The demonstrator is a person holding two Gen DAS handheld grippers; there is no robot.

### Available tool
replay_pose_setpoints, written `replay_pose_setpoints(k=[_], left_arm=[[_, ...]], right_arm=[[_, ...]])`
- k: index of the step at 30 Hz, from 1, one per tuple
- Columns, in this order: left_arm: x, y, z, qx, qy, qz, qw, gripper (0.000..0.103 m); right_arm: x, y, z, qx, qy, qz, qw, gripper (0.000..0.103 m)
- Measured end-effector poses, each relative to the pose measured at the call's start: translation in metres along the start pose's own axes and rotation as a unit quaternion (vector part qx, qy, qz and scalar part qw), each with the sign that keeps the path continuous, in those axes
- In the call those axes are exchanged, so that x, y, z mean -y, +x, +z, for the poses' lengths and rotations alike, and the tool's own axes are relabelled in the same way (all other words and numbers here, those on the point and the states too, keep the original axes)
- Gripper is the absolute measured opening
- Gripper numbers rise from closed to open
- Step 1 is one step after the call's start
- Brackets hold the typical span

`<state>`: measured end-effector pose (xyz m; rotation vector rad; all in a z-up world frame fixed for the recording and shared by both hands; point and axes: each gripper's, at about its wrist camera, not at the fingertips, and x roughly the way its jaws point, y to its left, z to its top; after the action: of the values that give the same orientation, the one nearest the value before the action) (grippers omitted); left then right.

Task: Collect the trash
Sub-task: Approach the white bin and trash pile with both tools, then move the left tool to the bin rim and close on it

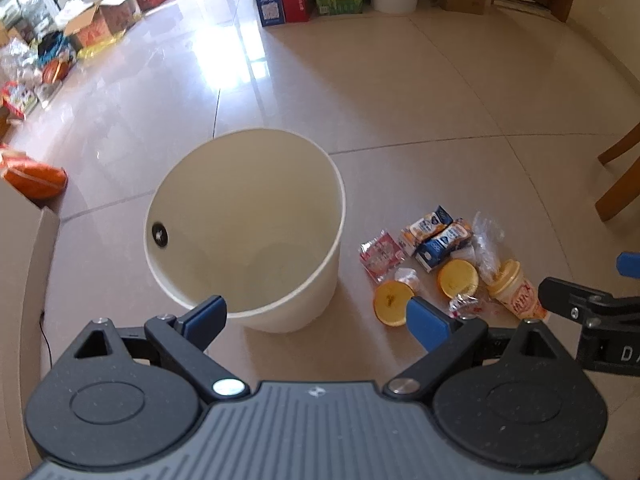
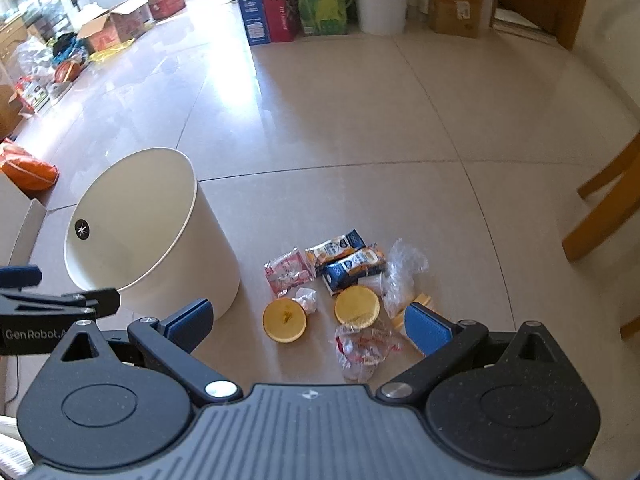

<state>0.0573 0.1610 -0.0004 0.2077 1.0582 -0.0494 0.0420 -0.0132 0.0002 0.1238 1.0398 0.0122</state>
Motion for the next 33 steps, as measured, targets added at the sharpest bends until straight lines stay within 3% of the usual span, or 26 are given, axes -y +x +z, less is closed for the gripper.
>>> replay_pose_setpoints(k=[7,15,22,24,28,33], left_arm=[[-0.005,0.018,0.009,0.030,0.024,0.009,0.9992,0.098],[-0.028,0.047,0.020,0.023,0.008,0.000,0.9997,0.098],[-0.048,0.072,0.021,0.012,0.001,0.041,0.9991,0.098],[-0.058,0.079,0.021,0.005,-0.010,0.044,0.9990,0.098],[-0.085,0.085,0.024,0.001,-0.052,0.006,0.9986,0.098],[-0.121,0.097,0.033,-0.003,-0.074,0.031,0.9967,0.098]], right_arm=[[-0.002,0.017,0.004,0.011,-0.025,0.022,0.999,0.103],[-0.005,0.041,0.010,0.015,-0.043,-0.005,0.999,0.103],[-0.008,0.061,0.017,0.006,-0.038,0.024,0.999,0.103],[-0.012,0.067,0.018,0.009,-0.039,0.014,0.999,0.103],[-0.019,0.073,0.017,0.019,-0.047,0.003,0.999,0.103],[-0.028,0.084,0.013,0.023,-0.057,-0.002,0.998,0.103]])
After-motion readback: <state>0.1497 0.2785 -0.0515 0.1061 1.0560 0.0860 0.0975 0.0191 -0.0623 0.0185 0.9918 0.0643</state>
